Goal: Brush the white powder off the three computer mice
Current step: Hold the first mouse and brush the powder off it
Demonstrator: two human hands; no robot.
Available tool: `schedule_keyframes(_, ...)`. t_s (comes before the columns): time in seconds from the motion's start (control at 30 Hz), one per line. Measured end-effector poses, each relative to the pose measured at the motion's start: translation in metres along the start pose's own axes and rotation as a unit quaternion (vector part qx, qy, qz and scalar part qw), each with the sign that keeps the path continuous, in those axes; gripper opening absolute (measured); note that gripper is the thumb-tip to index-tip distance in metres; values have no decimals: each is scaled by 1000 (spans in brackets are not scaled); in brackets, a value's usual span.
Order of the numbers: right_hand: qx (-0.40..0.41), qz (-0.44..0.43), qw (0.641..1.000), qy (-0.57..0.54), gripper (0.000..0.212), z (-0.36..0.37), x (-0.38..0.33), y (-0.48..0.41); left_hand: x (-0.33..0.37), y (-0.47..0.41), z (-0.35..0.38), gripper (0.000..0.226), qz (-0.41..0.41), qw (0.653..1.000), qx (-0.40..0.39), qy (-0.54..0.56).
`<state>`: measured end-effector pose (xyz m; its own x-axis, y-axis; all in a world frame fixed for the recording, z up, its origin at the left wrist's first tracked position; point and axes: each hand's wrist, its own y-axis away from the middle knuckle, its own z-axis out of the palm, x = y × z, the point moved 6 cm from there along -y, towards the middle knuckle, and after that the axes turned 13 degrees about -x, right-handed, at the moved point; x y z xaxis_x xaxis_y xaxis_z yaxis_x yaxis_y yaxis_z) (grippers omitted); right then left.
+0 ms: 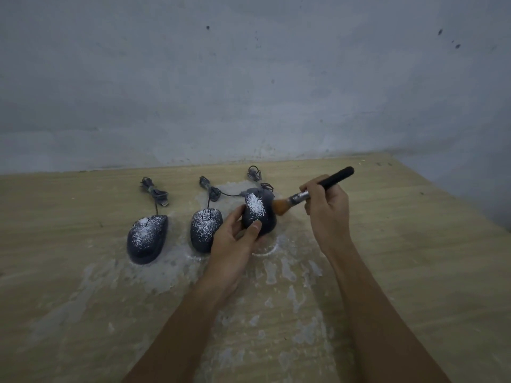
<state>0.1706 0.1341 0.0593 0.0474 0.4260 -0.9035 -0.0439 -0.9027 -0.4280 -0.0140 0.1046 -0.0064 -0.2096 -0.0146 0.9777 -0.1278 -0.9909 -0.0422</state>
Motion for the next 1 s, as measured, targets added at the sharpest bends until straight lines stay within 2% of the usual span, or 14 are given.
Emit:
schedule_keyframes(0.13, -29, -16, 999, 35, 22, 7, -1, 0, 3, 2, 2, 52, 2, 1000, -7, 6)
schedule_keyframes(0.23, -62, -14, 995, 78, 17, 13, 2, 1, 4, 2, 4, 53, 4, 1000, -10, 9)
schedule_keyframes(0.43, 2, -11, 1000, 22, 17, 3, 0, 1, 2, 1, 2, 55, -2, 1000, -18, 0)
schedule_keyframes(0.57, -25, -20, 998, 51, 24, 10, -4, 1, 0, 1, 0, 54, -2, 1000, -15, -4)
schedule_keyframes(0.67, -54, -20, 992, 108, 15, 14, -2, 1, -1, 1, 0, 54, 1, 1000, -14, -10)
schedule_keyframes(0.8, -4, -21, 996, 88, 14, 6, -4, 2, -1, 1, 0, 55, 3, 1000, -10, -13)
schedule_keyframes(0.87, -15, -31, 996, 81, 13, 7, -7, 1, -1, 1, 0, 54, 3, 1000, -8, -11)
schedule_keyframes(0.93, -45, -41, 991, 121, 12, 12, -9, 2, 0, 2, 1, 55, 3, 1000, -8, -14)
schedule_keyframes(1.0, -41, -42, 988, 142, 15, 13, -10, 3, 0, 2, 0, 56, 4, 1000, -7, -17)
